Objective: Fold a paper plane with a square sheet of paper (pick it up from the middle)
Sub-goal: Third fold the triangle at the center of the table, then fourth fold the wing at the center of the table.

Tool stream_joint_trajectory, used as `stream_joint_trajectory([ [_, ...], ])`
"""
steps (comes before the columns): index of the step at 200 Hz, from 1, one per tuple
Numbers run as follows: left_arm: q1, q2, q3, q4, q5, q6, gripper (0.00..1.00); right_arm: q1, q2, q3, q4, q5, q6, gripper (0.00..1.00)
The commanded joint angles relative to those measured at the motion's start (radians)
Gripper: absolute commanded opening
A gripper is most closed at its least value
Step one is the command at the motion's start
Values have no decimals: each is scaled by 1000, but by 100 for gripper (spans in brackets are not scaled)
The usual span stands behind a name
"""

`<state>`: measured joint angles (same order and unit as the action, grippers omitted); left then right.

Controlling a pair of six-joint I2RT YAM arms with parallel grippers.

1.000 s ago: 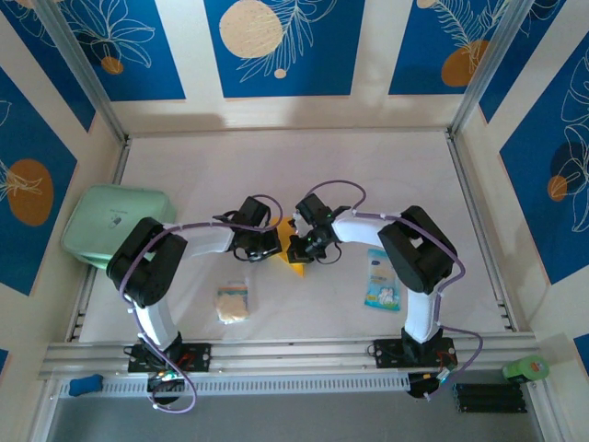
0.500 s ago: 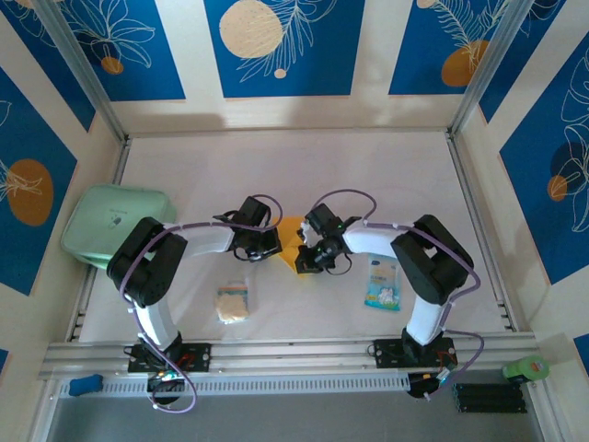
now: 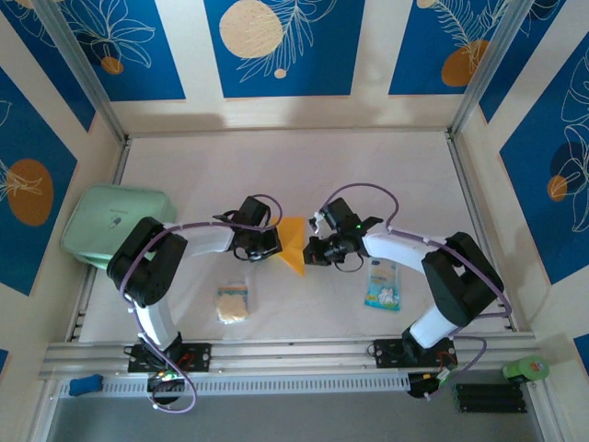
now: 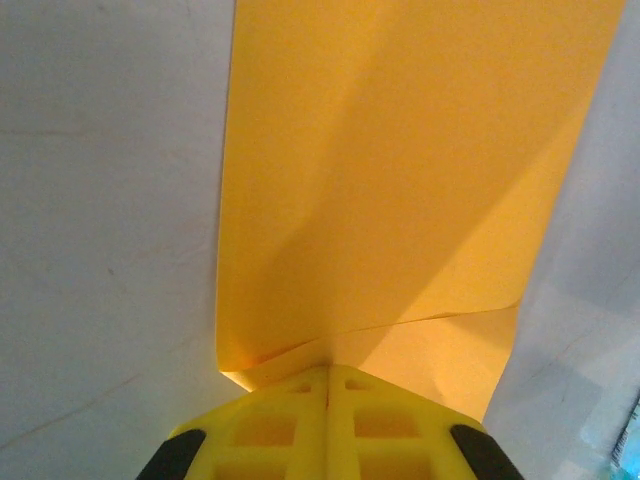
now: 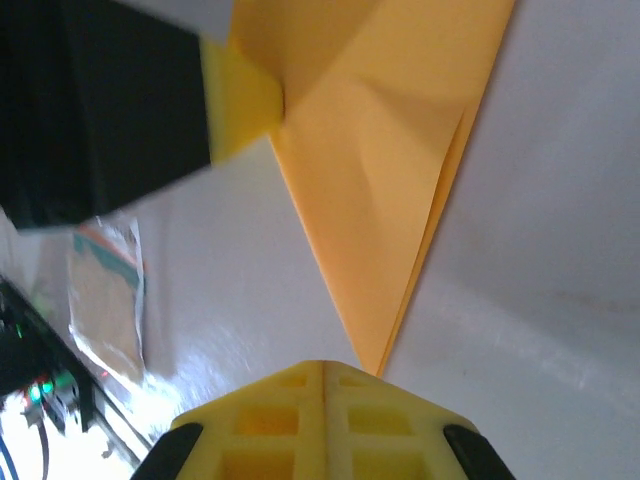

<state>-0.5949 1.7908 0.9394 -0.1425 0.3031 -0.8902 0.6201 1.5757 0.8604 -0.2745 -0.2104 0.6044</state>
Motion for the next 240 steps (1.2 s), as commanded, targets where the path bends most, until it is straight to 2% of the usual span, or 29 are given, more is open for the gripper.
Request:
stream_joint_trajectory([
  [1,10,35,-16,-72,-44,-15,6,0,37,42,30,30,60,3],
  [91,10,14,-14,-62,-27,-26,6,-2,236,168,13,96,80,3],
  [130,11,-55,1,-37,13,-36,11,-5,303,183,-13,109,66,3],
  [150,16,-122,-10,-25,-5,-49,20,-5,325,177,-14,102,51,3],
  [186,41,-220,-98,-40,-110,-115,40,-11,340,175,-5,65,12,3],
  [205,51,-228,-132,-13,-105,-143,48,-12,343,176,-5,53,2,3],
  [240,53,-182,-118,29,-54,-154,51,-16,345,176,3,36,0,7],
])
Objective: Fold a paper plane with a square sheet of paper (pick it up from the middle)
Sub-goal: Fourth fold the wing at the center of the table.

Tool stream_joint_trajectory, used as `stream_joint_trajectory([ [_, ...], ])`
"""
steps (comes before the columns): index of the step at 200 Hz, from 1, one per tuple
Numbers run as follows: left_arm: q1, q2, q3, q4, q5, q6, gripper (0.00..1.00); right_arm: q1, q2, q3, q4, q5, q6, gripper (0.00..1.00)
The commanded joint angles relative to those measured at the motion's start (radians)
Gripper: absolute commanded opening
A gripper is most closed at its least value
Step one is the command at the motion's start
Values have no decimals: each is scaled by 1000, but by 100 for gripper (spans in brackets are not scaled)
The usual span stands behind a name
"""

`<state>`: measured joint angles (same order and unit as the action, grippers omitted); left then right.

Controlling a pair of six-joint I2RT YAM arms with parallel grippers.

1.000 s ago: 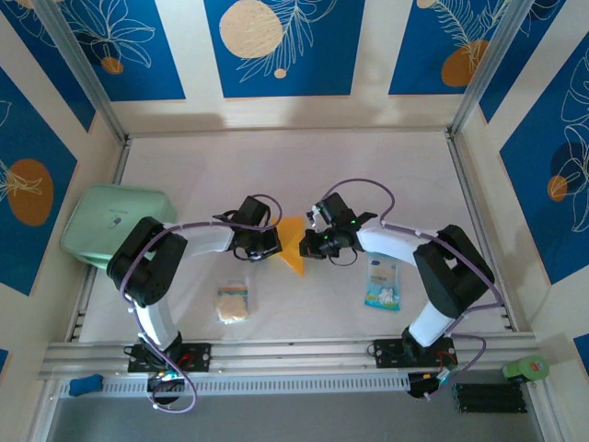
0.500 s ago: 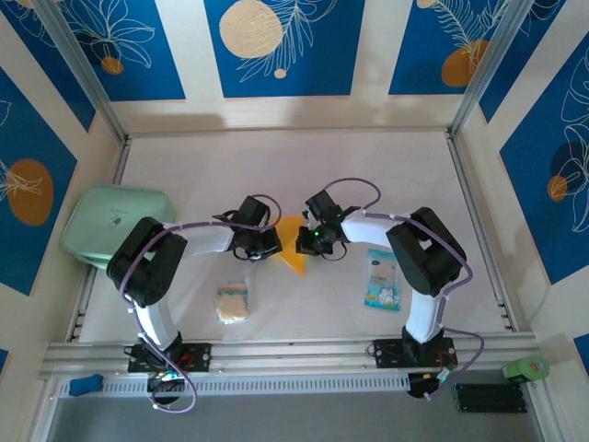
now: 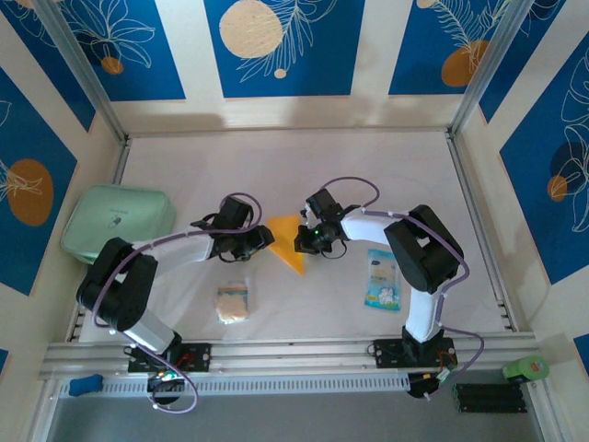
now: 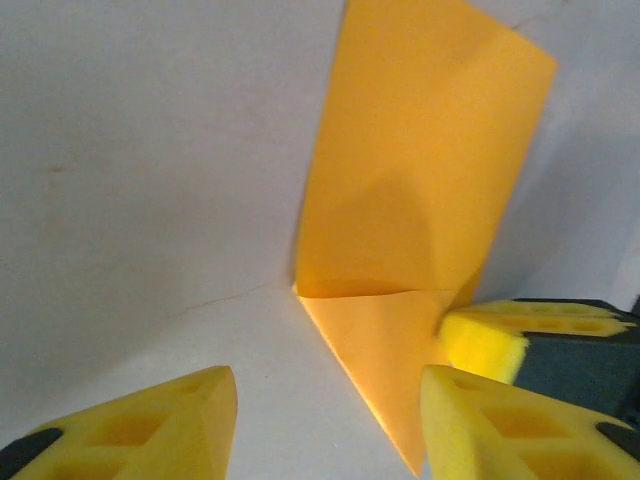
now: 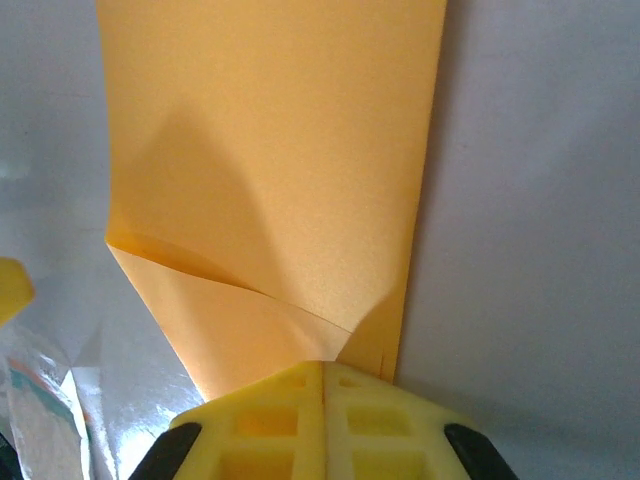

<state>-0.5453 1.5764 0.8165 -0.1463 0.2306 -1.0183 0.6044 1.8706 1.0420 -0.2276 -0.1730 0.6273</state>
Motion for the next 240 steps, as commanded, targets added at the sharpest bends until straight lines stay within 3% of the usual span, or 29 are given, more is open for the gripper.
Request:
stream_joint_trajectory([
  [1,4,33,5,34,19,-26,51,-1,51,-6,-43,-1,-23,7],
  [104,7,145,62,90,100,-14,31,-5,50,-17,-34,-13,-28,6],
  [181,13,131,54,145,149,4,29,-8,52,-8,-44,-10,-37,6],
  [240,54,180,62,172,258,87,28,-11,56,-8,-45,-11,-46,6],
])
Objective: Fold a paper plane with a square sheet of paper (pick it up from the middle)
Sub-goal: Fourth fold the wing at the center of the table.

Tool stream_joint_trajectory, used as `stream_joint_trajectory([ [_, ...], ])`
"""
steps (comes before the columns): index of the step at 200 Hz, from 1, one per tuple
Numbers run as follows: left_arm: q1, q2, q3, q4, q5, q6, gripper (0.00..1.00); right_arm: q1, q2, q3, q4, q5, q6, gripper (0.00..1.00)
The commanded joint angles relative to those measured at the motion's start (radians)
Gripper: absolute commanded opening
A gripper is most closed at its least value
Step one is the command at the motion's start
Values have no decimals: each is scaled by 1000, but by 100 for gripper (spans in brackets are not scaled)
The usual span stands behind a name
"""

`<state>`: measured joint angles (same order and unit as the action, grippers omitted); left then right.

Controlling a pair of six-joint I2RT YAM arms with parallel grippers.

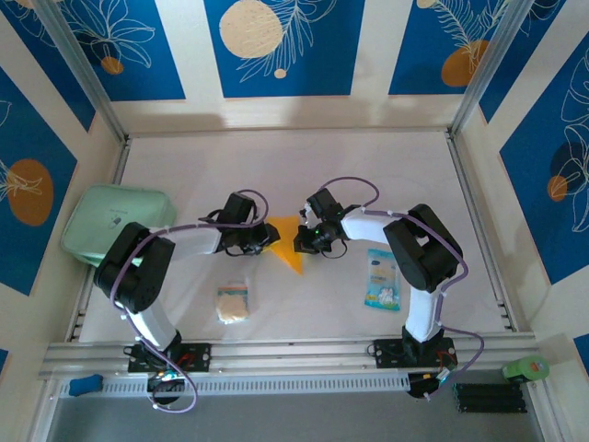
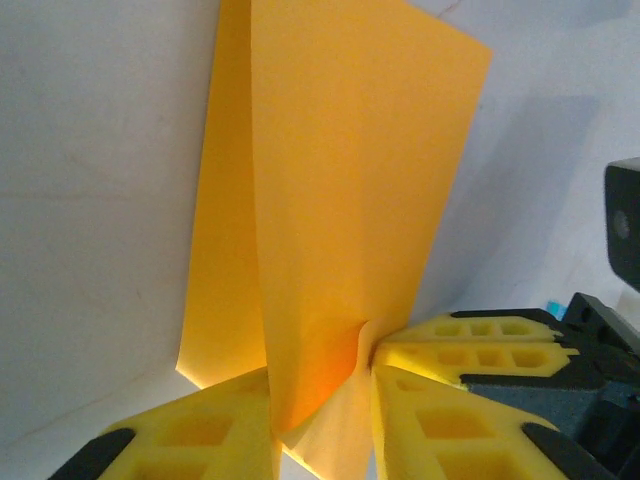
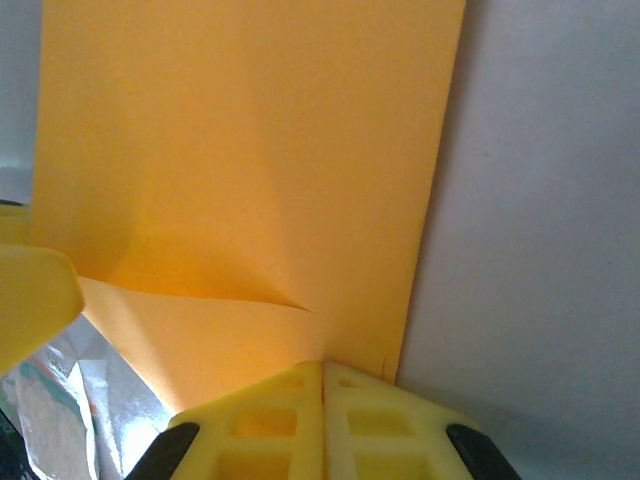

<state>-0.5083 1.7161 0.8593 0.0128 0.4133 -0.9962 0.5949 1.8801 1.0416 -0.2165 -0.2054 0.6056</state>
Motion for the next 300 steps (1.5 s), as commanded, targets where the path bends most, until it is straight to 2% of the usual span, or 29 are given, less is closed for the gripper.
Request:
stream_joint_trajectory([
  [1,17,41,20,13,76,66,28,-3,46,-8,-57,21,-24,6],
  [77,54,71,11,37,181,154,28,-6,44,-6,-60,24,-30,6],
  [117,63,80,7,44,183,164,27,-7,47,-8,-59,25,-28,6],
  [185,71,61,-13,60,181,150,12,-8,22,-6,-40,24,-48,8],
  [215,73,26,-38,99,170,112,6,1,-63,-5,-7,66,-108,22],
  [259,70,-37,-66,90,98,2,6,34,-230,-106,107,192,-215,44],
  [300,50,-93,-62,27,25,-65,6,79,-354,-240,226,357,-293,48],
])
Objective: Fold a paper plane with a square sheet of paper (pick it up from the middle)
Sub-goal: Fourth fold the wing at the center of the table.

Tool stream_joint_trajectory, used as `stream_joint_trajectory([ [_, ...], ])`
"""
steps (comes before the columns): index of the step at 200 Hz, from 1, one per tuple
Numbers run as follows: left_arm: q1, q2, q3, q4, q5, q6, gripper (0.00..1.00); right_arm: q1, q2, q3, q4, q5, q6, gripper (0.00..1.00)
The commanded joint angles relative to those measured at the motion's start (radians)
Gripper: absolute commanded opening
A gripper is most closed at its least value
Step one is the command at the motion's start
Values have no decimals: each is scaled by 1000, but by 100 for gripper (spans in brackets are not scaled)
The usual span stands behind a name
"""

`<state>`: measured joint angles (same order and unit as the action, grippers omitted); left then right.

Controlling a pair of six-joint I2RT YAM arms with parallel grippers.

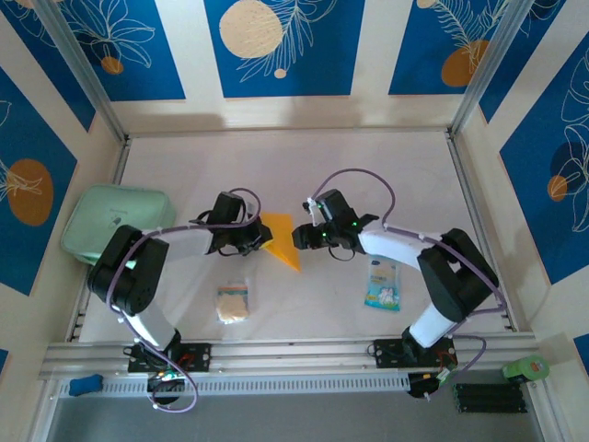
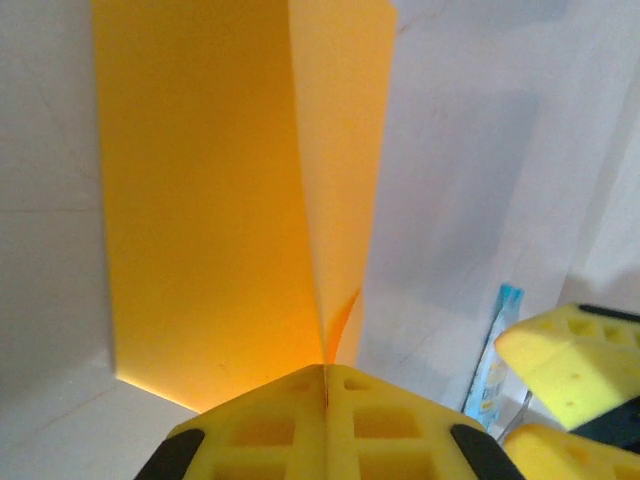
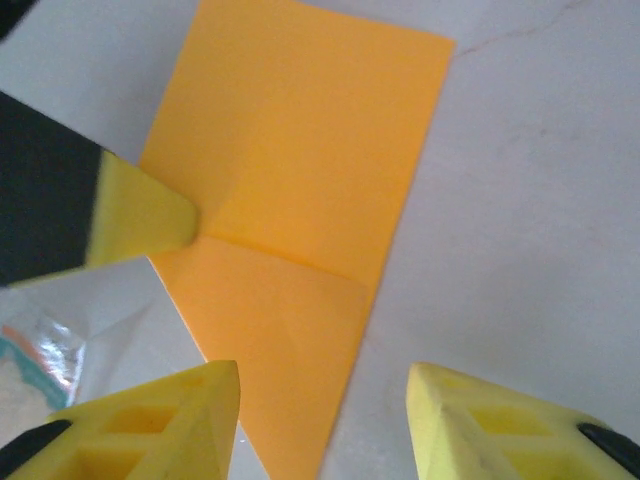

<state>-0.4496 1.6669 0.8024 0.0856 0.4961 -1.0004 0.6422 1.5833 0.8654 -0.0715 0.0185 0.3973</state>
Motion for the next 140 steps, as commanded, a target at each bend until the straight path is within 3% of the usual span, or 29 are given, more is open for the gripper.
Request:
stream_joint_trajectory([
  [1,-10,-44,-4,-47,-60,-61,6,32,-59,-66,84,139,-87,48],
  [79,-37,-60,26,-117,-114,-103,7,188,-57,-165,299,254,-346,45],
  [140,-43,-62,34,-134,-122,-113,7,302,71,-107,334,394,-383,42],
])
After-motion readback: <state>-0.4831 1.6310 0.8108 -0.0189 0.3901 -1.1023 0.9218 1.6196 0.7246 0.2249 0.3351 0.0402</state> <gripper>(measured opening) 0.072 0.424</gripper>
